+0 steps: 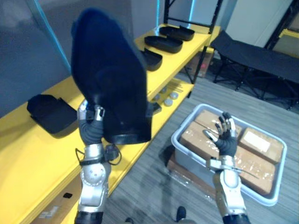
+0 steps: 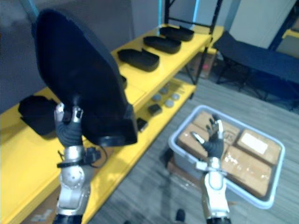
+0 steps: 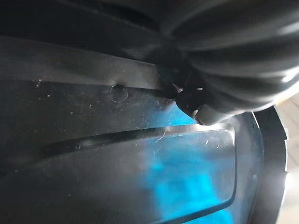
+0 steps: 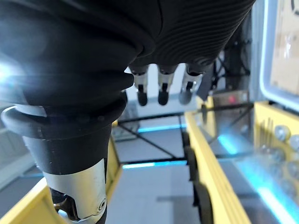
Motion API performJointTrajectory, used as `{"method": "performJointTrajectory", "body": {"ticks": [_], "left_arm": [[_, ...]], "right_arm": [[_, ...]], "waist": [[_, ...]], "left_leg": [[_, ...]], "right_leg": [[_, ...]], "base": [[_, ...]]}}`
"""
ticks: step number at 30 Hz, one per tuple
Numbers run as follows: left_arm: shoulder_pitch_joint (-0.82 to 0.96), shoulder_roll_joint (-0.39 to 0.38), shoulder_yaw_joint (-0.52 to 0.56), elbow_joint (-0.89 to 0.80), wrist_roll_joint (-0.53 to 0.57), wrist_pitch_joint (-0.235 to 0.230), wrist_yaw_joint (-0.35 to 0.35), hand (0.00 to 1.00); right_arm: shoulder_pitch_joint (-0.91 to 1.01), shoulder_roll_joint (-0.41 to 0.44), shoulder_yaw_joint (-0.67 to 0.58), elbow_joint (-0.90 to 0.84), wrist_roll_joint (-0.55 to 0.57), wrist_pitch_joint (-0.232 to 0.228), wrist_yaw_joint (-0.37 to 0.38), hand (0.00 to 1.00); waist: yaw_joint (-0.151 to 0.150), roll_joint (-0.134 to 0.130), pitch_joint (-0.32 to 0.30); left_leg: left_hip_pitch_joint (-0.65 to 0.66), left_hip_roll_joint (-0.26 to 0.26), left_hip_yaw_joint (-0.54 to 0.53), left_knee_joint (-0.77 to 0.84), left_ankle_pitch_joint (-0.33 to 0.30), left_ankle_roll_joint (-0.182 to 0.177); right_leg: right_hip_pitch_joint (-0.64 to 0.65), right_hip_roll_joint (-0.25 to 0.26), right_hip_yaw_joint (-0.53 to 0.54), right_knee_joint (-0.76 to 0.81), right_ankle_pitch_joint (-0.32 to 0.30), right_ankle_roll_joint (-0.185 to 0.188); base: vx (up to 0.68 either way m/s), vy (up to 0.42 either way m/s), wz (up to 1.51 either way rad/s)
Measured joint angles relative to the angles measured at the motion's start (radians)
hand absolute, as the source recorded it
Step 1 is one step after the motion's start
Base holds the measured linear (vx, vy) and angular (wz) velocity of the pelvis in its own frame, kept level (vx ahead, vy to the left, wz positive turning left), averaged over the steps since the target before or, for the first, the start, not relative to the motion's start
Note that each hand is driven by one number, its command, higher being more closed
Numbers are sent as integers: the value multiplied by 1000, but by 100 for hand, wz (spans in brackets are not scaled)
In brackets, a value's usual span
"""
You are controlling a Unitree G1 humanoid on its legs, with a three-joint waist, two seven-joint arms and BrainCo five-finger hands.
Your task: Walk over and take plastic housings, then place them on the shelf
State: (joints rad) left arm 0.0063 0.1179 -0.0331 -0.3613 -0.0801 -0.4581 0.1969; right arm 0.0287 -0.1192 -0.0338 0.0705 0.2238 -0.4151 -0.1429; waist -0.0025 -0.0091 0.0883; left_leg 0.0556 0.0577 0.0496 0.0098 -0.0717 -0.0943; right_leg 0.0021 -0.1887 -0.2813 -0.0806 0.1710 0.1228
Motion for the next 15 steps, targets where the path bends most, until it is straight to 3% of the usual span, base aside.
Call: {"method": "performJointTrajectory", "body": {"ticks": [7, 12, 15], "left_arm": [[69, 31, 123, -112, 23, 40, 26, 100], [192, 31, 254, -175, 92, 84, 70, 100], [277, 26, 368, -181, 99, 93, 107, 100]], "right_arm": [[-69, 9, 64, -63, 56, -2, 86, 0], [-108, 17, 136, -60, 118, 0, 147, 0], [-152, 21, 190, -27, 117, 3, 147, 0]], "waist": [[20, -2, -3], [73, 5, -23], [125, 11, -33]], "left_leg": [[-5, -6, -59, 15, -1, 1], [-27, -7, -135, 12, 9, -7], [-41, -9, -194, 10, 19, -10]], "right_leg": [[42, -3, -71, -1, -13, 1], [72, -1, -160, -8, -40, 1], [94, -1, -219, 0, -45, -1]], "base": [[-29, -17, 24], [0, -36, 48], [62, -36, 58]]}}
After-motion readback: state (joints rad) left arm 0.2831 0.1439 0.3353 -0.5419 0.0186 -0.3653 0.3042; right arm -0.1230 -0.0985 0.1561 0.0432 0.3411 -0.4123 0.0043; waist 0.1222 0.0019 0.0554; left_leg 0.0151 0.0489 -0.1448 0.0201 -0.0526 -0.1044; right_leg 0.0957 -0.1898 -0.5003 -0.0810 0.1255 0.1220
